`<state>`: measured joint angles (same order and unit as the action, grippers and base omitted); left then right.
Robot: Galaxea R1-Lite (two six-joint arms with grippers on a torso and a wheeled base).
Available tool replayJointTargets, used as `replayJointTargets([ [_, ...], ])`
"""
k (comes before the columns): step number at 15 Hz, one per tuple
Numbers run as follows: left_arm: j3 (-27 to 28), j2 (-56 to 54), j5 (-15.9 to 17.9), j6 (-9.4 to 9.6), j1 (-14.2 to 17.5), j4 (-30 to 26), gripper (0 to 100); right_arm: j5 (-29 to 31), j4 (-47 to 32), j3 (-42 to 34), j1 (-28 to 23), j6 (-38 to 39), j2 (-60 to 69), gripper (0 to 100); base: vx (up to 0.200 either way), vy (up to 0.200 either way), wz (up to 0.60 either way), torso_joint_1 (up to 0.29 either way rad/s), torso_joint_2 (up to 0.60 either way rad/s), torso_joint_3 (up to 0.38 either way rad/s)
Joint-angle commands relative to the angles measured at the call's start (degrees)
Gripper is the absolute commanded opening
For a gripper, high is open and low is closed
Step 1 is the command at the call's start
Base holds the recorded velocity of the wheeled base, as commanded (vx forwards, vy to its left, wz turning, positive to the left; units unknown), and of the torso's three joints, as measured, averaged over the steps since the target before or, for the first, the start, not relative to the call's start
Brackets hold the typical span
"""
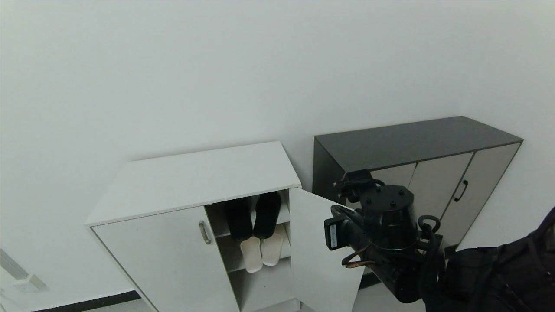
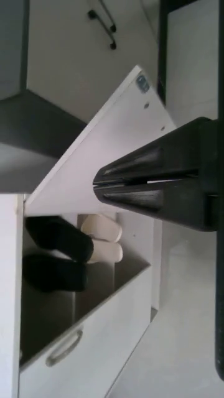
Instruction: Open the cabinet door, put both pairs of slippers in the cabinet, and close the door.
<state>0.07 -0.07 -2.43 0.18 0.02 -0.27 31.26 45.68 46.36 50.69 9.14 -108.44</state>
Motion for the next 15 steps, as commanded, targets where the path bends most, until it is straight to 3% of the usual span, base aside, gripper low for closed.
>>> replayJointTargets([
  [1,0.0,0.1,0.0,-0.01,0.0,0.0,0,-0.1,0.0,-0.2,0.0,0.0,-0.1,0,0.0,0.0,0.0,0.0,0.0,0.0],
  [3,0.0,0.1,0.0,-0.09,0.0,0.0,0,-0.1,0.0,-0.2,0.0,0.0,-0.1,0,0.0,0.0,0.0,0.0,0.0,0.0],
  [10,0.0,0.1,0.0,-0.01,0.0,0.0,0,0.0,0.0,-0.4,-0.1,0.0,-0.4,0,-0.171,0.0,0.0,-0.003,0.0,-0.001],
  [15,0.0,0.1,0.0,-0.01,0.0,0.0,0,-1.1,-0.1,2.6,-7.5,-0.7,-2.9,0,0.0,0.0,0.0,0.0,0.0,0.0],
])
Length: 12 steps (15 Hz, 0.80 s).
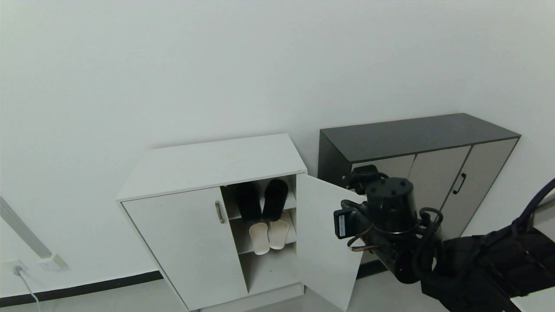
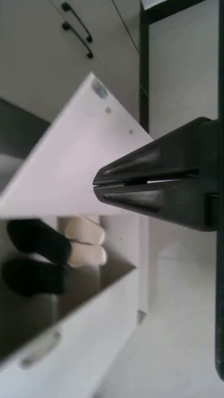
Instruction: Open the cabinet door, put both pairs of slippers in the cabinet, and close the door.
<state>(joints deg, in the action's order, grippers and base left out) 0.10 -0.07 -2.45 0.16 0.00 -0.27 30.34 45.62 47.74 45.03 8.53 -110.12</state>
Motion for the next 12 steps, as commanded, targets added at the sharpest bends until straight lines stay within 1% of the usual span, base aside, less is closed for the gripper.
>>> replayJointTargets([
  [1,0.0,0.1,0.0,0.02,0.0,0.0,0,-0.8,-0.4,3.7,-5.2,-0.1,-2.6,0,0.0,0.0,0.0,0.0,0.0,0.0],
  [4,0.0,0.1,0.0,0.02,0.0,0.0,0,-5.7,-3.0,8.6,-11.5,0.0,-4.8,0,0.0,0.0,0.0,0.0,0.0,0.0],
  [6,0.0,0.1,0.0,0.02,0.0,0.0,0,-7.6,-4.7,12.4,-14.6,0.0,-7.0,0,0.0,0.0,0.0,0.0,0.0,0.0],
  [12,0.0,0.1,0.0,0.02,0.0,0.0,0,-12.2,-5.0,21.2,-20.9,0.4,-16.4,0,0.0,0.0,0.0,0.0,0.0,0.0],
])
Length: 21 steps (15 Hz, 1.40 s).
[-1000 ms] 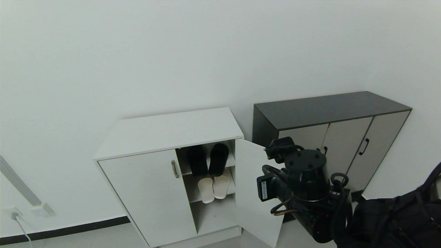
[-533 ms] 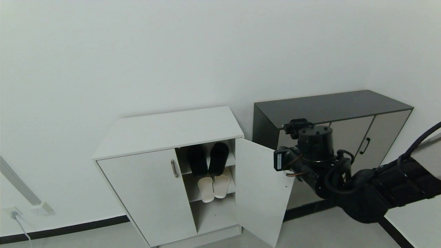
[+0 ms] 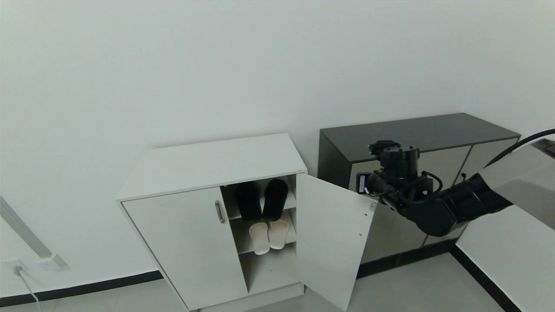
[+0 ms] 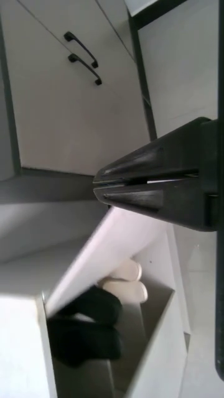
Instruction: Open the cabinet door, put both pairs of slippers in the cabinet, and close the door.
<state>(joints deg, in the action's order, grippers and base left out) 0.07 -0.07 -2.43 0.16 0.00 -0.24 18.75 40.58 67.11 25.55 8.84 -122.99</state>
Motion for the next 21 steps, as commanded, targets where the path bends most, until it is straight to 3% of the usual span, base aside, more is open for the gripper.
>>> replayJointTargets([
  [1,0.0,0.1,0.0,0.02,0.0,0.0,0,-1.2,0.0,2.9,-2.2,0.3,-5.0,0,0.0,0.0,0.0,0.0,0.0,0.0],
  [8,0.0,0.1,0.0,0.02,0.0,0.0,0,-2.5,-3.0,7.9,-4.1,0.4,-9.8,0,0.0,0.0,0.0,0.0,0.0,0.0],
  [21,0.0,0.1,0.0,0.02,0.0,0.0,0,-2.4,-5.4,8.3,-4.6,0.5,-11.2,0,0.0,0.0,0.0,0.0,0.0,0.0],
])
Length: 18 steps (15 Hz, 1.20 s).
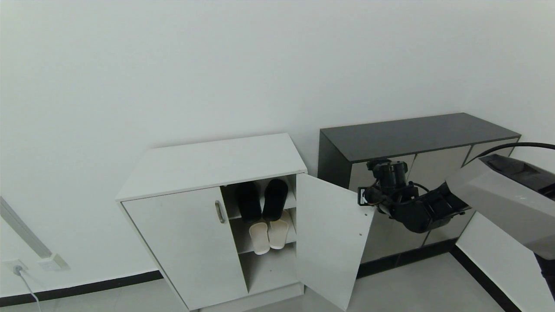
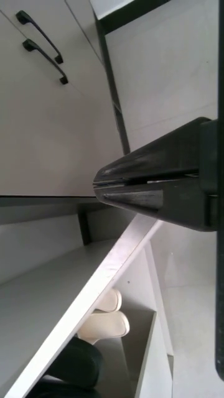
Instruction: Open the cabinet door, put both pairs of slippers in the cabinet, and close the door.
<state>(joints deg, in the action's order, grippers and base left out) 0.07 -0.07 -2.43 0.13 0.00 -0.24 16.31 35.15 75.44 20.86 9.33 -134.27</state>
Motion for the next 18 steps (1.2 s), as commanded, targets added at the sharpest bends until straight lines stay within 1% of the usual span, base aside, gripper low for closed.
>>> replayJointTargets([
  [1,0.0,0.1,0.0,-0.05,0.0,0.0,0,0.0,-0.1,-0.1,0.1,0.1,0.1,0,0.0,0.0,0.0,0.0,0.0,0.0],
  [7,0.0,0.1,0.0,-0.05,0.0,0.0,0,0.0,-2.0,-0.5,1.3,0.2,0.9,0,0.0,0.0,0.0,0.0,0.0,0.0],
  [10,0.0,0.1,0.0,-0.05,0.0,0.0,0,0.0,-2.0,-2.3,2.6,0.2,1.8,0,0.0,0.0,0.0,0.0,0.0,0.0],
  [14,0.0,0.1,0.0,-0.05,0.0,0.0,0,0.4,-1.9,-4.8,5.8,0.1,3.3,0,0.0,0.0,0.0,0.0,0.0,0.0],
  [18,0.0,0.1,0.0,-0.05,0.0,0.0,0,0.6,-1.4,-8.7,10.5,0.3,4.6,0,0.0,0.0,0.0,0.0,0.0,0.0],
])
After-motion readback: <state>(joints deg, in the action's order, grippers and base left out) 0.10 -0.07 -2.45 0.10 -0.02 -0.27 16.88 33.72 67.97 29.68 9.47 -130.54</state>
